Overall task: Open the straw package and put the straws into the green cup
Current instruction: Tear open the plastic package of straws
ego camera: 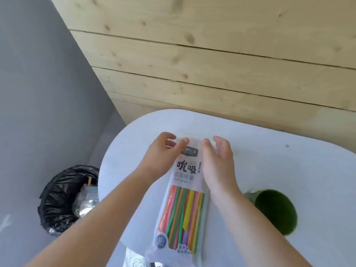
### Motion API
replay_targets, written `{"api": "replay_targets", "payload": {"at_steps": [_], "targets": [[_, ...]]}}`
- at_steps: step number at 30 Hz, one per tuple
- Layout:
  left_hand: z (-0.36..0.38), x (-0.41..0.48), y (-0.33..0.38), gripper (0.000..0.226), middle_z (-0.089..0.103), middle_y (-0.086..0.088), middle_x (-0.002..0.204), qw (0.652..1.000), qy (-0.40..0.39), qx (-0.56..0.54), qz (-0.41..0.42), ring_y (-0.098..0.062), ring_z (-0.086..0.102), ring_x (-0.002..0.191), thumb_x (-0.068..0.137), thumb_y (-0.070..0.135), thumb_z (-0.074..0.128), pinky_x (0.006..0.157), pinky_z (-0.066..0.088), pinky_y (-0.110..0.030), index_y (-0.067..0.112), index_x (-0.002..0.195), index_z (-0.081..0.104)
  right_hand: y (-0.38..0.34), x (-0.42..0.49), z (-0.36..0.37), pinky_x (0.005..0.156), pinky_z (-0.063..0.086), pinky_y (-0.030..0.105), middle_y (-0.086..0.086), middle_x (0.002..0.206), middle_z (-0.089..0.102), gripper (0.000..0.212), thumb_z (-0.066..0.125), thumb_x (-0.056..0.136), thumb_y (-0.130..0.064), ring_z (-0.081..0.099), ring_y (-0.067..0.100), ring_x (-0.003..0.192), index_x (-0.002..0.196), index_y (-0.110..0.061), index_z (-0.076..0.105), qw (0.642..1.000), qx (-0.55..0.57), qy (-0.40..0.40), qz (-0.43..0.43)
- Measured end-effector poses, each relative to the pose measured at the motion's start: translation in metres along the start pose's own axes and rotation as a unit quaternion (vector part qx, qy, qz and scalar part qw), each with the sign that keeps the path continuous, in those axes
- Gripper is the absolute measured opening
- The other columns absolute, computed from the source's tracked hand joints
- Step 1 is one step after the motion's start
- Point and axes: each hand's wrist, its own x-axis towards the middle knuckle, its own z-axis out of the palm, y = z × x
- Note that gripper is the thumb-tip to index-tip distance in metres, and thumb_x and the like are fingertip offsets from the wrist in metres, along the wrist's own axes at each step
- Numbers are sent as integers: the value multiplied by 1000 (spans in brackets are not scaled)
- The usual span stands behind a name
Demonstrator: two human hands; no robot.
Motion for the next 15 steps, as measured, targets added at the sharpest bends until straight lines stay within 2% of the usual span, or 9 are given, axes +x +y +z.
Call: {"api": "replay_targets", "payload": {"at_steps": [3, 7, 9, 11, 13, 15], "targets": [[6, 8, -10, 52, 70, 4, 113, 1000, 4, -2, 24, -15, 71, 99, 93, 60, 65, 89, 59, -38, 24, 129, 56, 13, 13, 1, 58, 42, 17, -6, 139, 41, 45, 51, 100, -41, 53, -6, 89, 143, -31, 41, 998, 55, -14, 30], [12, 3, -16, 50, 73, 2, 114, 997, 6, -62, 35, -15, 70, 101, 94, 56, 66, 88, 55, -35, 23, 130, 56, 26, 14, 1, 53, 48, 21, -4, 142, 47, 53, 53, 99, -42, 64, 3, 89, 148, -32, 36, 991, 130, -30, 30], [12, -4, -17, 47, 75, 3, 112, 993, 12, -105, 47, -17, 71, 105, 94, 55, 66, 95, 56, -42, 23, 128, 58, 28, 12, -3, 53, 50, 21, -7, 128, 57, 54, 53, 99, -41, 67, 0, 81, 150, -33, 35, 987, 157, -36, 18], [11, -14, -12, 42, 76, 3, 111, 988, 18, -134, 74, -18, 72, 106, 96, 53, 65, 99, 56, -47, 24, 125, 60, 30, 6, -8, 61, 53, 25, -14, 108, 60, 54, 55, 99, -41, 68, 0, 77, 149, -35, 35, 984, 170, -44, -15], [10, -25, -3, 37, 76, 4, 108, 981, 15, -163, 105, -16, 72, 101, 99, 50, 62, 92, 57, -41, 21, 121, 63, 28, -4, -13, 69, 53, 29, -14, 101, 63, 55, 57, 98, -43, 69, 1, 80, 149, -39, 34, 981, 177, -39, -64], [9, -39, 10, 35, 75, 6, 98, 972, 14, -188, 142, -13, 69, 89, 100, 45, 61, 82, 56, -35, 17, 120, 64, 19, -16, -20, 76, 54, 30, -14, 102, 66, 58, 59, 97, -44, 69, 0, 85, 148, -39, 33, 977, 177, -24, -117]]}}
